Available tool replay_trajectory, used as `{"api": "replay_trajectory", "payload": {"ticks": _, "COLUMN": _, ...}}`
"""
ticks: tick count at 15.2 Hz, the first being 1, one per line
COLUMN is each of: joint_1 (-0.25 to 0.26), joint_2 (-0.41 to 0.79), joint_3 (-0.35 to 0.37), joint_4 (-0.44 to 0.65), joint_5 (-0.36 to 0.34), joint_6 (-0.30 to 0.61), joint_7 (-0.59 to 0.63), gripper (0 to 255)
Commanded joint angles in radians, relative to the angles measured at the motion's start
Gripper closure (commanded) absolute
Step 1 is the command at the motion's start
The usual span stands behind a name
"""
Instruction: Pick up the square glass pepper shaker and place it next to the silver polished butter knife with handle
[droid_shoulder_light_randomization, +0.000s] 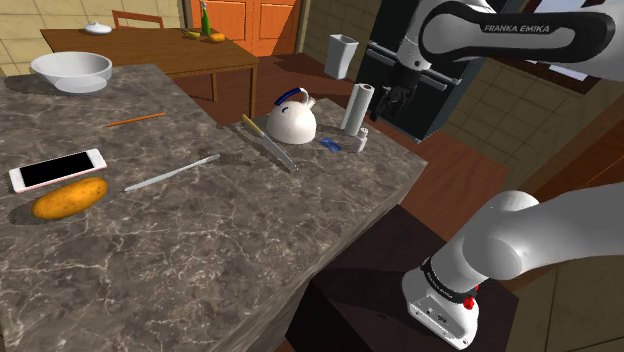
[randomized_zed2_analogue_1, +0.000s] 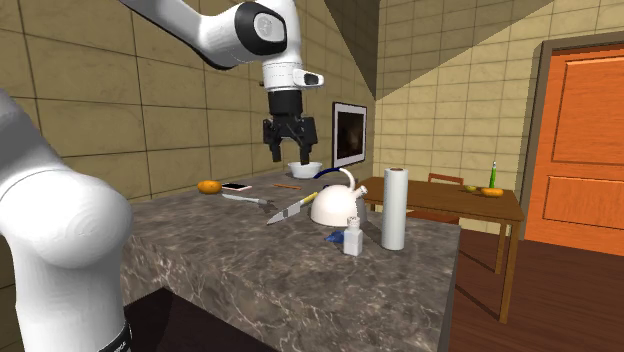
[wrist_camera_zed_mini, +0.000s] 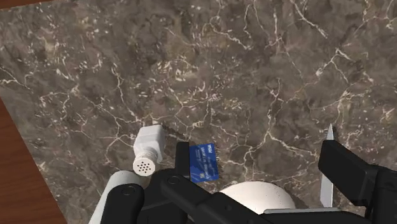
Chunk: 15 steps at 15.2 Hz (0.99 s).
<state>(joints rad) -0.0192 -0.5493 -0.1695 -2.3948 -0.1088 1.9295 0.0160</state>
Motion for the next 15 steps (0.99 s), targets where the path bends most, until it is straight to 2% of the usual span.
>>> {"api": "replay_trajectory", "payload": {"ticks": 1, "joint_1": -0.006, "joint_2": 0.059, "joint_3": -0.031, "joint_4": 0.003, "joint_5": -0.004, "joint_6": 0.06, "joint_7": -0.031, "gripper": 0}}
{"api": "replay_trajectory", "payload": {"ticks": 7, "joint_1": -0.013, "joint_2": 0.26, "joint_3": -0.116, "joint_4": 0.065, "joint_5": 0.02, "joint_6": 0.206, "joint_7": -0.131, "gripper": 0}}
{"api": "replay_trajectory", "payload": {"ticks": 14, "joint_1": -0.024, "joint_2": 0.524, "joint_3": -0.193, "joint_4": 0.198, "joint_5": 0.125, "joint_6": 0.332, "joint_7": -0.28, "gripper": 0}}
{"api": "replay_trajectory", "payload": {"ticks": 15, "joint_1": -0.026, "joint_2": 0.534, "joint_3": -0.194, "joint_4": 0.204, "joint_5": 0.13, "joint_6": 0.336, "joint_7": -0.286, "gripper": 0}}
